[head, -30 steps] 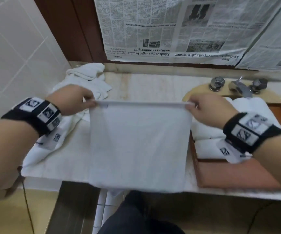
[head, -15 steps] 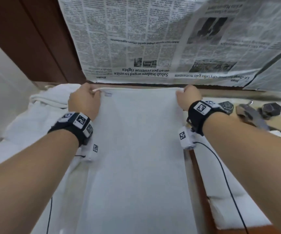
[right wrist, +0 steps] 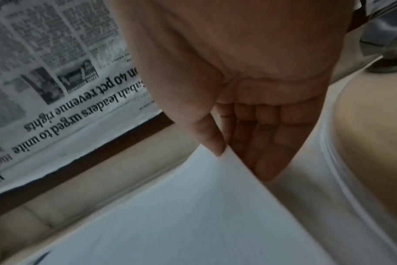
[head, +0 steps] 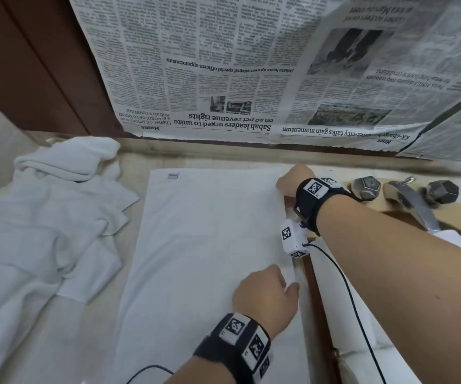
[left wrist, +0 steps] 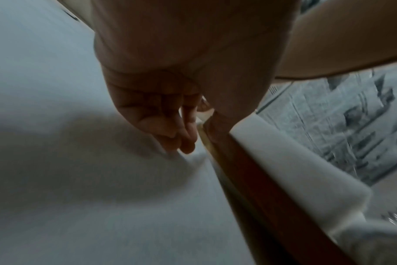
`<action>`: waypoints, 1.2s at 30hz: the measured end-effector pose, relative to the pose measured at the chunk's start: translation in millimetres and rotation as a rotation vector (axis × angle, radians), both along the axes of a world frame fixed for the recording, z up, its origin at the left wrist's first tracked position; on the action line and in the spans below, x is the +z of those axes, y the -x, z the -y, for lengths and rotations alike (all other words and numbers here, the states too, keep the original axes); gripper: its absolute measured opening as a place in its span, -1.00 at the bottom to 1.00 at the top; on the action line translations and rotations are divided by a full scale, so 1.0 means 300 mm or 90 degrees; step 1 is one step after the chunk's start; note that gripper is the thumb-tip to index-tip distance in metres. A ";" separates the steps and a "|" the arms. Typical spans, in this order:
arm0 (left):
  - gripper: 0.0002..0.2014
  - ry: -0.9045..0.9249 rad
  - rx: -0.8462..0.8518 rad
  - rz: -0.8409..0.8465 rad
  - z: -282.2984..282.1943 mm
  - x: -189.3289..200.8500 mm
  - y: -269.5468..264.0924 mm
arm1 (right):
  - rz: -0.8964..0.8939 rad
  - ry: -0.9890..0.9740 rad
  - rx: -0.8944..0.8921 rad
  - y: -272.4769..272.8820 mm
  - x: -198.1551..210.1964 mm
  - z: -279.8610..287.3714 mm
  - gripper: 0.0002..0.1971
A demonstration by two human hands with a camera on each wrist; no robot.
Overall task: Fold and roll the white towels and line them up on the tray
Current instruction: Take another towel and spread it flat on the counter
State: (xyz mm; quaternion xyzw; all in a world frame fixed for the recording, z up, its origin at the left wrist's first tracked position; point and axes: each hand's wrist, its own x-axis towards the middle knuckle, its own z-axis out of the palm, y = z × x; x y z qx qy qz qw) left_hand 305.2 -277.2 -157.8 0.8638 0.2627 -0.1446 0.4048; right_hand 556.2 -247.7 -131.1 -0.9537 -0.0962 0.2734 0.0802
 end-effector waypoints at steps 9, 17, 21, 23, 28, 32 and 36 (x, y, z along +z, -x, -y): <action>-0.79 0.084 -0.010 -0.006 0.061 -0.005 -0.022 | 0.100 -0.051 -0.033 -0.006 0.097 0.069 -0.72; -0.79 0.524 0.428 0.130 -0.064 0.068 0.162 | 0.044 -0.388 -0.072 0.152 0.113 -0.090 -0.79; -0.79 0.283 0.555 0.228 -0.167 0.088 0.298 | 0.023 -0.437 0.023 0.269 0.078 -0.290 -0.87; -0.82 0.251 0.604 0.236 -0.209 0.074 0.344 | 0.016 -0.423 0.069 0.319 0.045 -0.378 -0.89; -0.84 0.210 0.624 0.171 -0.290 -0.015 0.380 | 0.044 -0.323 0.166 0.400 -0.050 -0.516 -0.84; -0.87 0.221 0.574 0.149 -0.302 -0.038 0.411 | 0.083 -0.158 0.335 0.428 -0.126 -0.528 -0.69; -0.77 0.226 0.537 0.153 -0.266 -0.040 0.469 | 0.211 -0.018 0.546 0.421 -0.161 -0.508 -0.59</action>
